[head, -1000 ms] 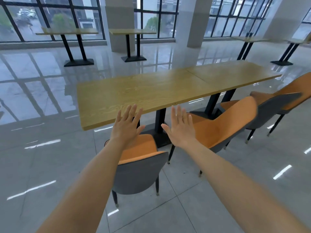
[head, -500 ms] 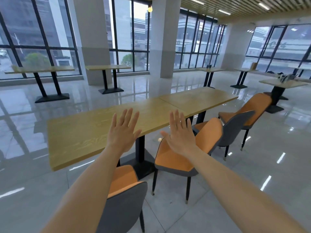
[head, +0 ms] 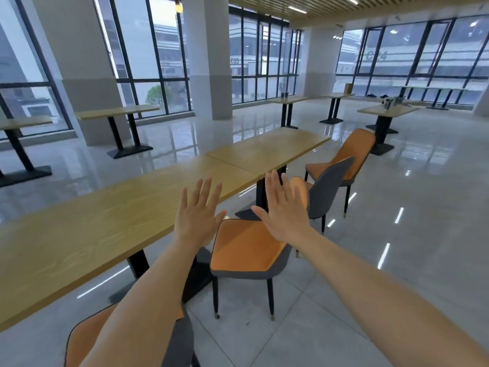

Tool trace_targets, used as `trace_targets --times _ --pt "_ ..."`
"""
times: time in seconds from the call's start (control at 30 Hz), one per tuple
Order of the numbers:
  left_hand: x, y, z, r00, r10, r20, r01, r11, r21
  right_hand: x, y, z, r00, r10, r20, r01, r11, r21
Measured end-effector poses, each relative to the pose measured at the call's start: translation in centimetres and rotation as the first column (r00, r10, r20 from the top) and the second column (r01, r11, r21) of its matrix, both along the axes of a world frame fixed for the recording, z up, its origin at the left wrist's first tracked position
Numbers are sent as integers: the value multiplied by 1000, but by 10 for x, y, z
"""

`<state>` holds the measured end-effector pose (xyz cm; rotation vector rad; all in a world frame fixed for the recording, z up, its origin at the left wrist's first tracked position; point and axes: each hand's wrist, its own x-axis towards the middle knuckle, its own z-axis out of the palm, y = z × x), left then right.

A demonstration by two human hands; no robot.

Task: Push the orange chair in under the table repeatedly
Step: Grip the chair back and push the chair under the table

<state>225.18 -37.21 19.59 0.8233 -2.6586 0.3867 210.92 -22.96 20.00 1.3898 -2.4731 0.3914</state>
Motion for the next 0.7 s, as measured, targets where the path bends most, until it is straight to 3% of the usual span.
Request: trace_targets --times 0.4,0.7 --pt "-321 46 8 983 -184 20 184 983 5 -277 75 -4 981 -196 -7 195 979 -58" --pt "-582 66 -16 920 -389 39 390 920 -30 -497 102 -25 933 -360 -17 360 933 -3"
